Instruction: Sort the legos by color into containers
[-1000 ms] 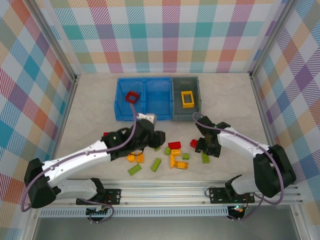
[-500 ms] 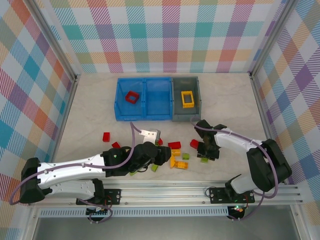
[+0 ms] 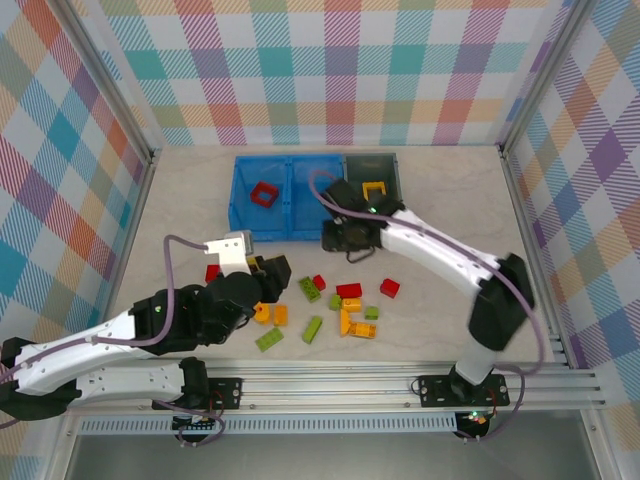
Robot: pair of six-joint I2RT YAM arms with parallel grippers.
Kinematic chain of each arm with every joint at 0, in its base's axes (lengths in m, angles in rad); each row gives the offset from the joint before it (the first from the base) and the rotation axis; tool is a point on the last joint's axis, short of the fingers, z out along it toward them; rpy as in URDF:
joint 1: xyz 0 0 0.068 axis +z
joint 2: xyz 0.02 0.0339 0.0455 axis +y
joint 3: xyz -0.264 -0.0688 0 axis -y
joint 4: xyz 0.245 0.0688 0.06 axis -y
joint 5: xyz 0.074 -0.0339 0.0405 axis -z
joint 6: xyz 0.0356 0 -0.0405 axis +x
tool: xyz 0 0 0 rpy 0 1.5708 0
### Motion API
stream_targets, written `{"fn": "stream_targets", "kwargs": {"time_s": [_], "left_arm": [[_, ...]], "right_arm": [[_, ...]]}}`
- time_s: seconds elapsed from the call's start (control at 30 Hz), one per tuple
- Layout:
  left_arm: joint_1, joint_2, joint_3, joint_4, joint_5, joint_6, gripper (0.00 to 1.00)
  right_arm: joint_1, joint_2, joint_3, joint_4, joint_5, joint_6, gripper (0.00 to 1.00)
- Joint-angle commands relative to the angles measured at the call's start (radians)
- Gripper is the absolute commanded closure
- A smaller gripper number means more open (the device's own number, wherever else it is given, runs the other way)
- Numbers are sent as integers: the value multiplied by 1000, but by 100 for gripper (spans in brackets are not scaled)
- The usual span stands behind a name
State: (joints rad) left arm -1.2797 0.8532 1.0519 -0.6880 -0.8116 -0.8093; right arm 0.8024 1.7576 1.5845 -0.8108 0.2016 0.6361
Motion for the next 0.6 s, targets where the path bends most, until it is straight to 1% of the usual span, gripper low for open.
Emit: {"fn": "stream_targets", "kwargs": {"time_s": [0.0, 0.17, 0.27, 0.33, 0.43, 0.53, 0.57], "left_arm": [[2, -13, 16, -136, -94, 0, 46], [2, -35, -1, -176, -95, -39, 46], [4, -29, 0, -204, -95, -54, 46], [7, -21, 2, -221, -91, -61, 46], [30, 3, 7, -256, -67, -85, 46], [92, 34, 11, -296, -3, -109, 46], [122, 40, 9, -302, 27, -110, 46]], "right_arm": [[-19, 201, 202, -41, 10, -42, 73], [-56, 484, 546, -129, 31, -58, 73], [-83, 594, 675, -177, 24, -52, 73], [-95, 635, 722, -187, 19, -56, 71], [-107, 679, 774, -206, -2, -61, 66], [-108, 691, 796, -217, -21, -76, 53], [-107, 684, 796, -220, -24, -79, 51]]}}
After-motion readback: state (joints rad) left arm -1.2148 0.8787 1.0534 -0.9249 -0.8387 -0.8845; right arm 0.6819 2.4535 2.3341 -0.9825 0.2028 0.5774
